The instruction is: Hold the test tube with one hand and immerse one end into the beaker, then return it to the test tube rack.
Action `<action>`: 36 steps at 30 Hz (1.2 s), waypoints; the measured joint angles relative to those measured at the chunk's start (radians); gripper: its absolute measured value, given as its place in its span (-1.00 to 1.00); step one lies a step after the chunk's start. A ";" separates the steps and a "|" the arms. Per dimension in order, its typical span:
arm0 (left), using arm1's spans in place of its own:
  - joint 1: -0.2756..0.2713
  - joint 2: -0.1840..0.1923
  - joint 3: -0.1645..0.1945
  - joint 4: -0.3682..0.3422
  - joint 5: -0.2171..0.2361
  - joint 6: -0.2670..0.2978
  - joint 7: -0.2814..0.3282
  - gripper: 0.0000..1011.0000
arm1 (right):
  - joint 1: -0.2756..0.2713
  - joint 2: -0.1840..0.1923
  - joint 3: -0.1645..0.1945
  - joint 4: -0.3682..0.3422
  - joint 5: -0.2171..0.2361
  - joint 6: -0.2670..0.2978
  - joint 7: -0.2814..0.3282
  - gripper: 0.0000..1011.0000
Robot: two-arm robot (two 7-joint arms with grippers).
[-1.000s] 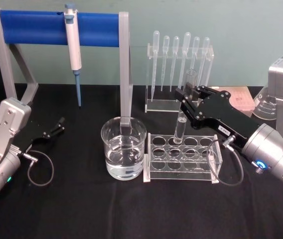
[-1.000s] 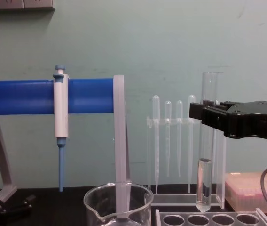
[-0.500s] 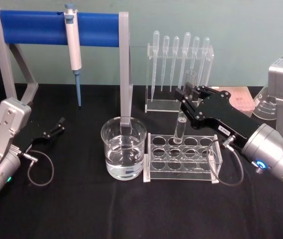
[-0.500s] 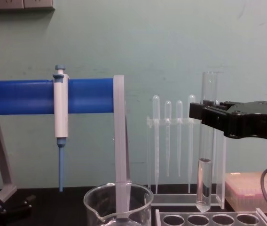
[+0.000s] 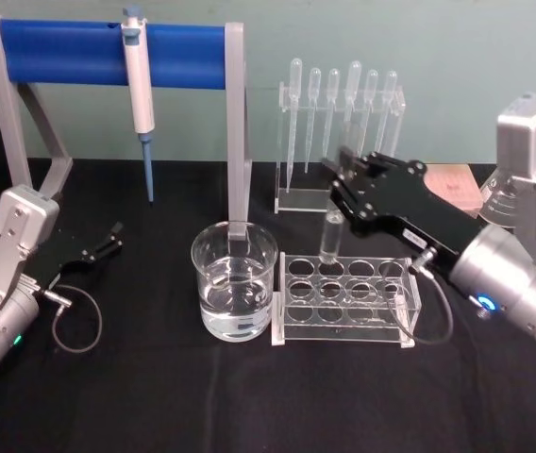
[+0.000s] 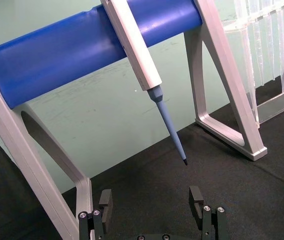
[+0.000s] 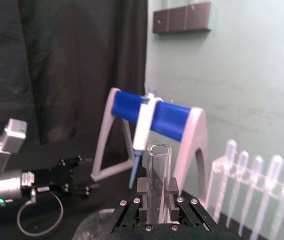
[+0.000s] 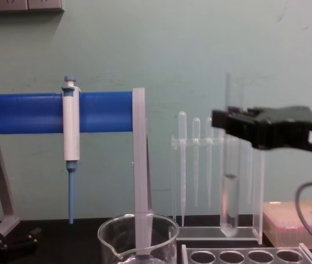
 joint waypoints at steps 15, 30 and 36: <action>0.000 0.000 0.000 0.000 0.000 0.000 0.000 0.98 | 0.166 -0.097 -0.121 0.092 -0.028 -0.016 0.047 -0.55; 0.000 0.000 0.000 0.000 0.000 0.000 0.000 0.98 | 0.212 -0.160 -0.201 0.295 -0.041 -0.085 0.096 -0.55; 0.000 0.000 0.000 0.000 0.000 0.000 0.000 0.98 | 0.209 -0.172 -0.215 0.352 -0.055 -0.110 0.105 -0.55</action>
